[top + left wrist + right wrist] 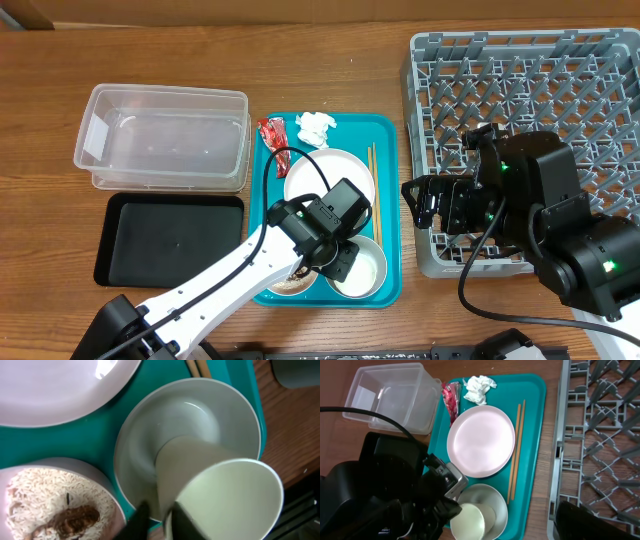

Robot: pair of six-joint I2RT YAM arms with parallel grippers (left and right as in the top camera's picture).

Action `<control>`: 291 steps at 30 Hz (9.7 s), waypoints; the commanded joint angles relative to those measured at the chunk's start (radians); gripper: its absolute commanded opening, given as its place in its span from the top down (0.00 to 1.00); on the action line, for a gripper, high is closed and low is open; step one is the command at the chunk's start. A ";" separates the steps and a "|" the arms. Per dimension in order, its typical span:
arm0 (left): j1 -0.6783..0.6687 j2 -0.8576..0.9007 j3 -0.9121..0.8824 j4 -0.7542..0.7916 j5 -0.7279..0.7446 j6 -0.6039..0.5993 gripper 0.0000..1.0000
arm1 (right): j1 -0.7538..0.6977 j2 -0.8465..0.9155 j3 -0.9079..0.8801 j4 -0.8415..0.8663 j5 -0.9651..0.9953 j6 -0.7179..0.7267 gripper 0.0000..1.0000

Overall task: Sort waste into correct bins and load items into the dishwasher
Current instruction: 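Grasp the white cup on the teal tray with the left gripper, then lift the white cup and hand it to the right gripper, then place the white cup upside down in the dish rack with right gripper, then grasp the small white bowl on the tray with the right gripper, then carry the white bowl into the dish rack and release it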

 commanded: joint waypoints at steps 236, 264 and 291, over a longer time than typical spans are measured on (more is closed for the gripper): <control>0.792 -0.155 0.360 -0.340 -0.157 0.174 0.00 | 0.315 0.560 -0.433 0.193 0.018 -0.031 0.88; 0.792 -0.155 0.360 -0.340 -0.157 0.174 0.00 | 0.294 0.252 0.067 -0.092 1.021 0.352 0.96; 0.792 -0.155 0.360 -0.340 -0.157 0.174 0.00 | -0.428 0.718 0.066 0.292 1.197 0.169 0.96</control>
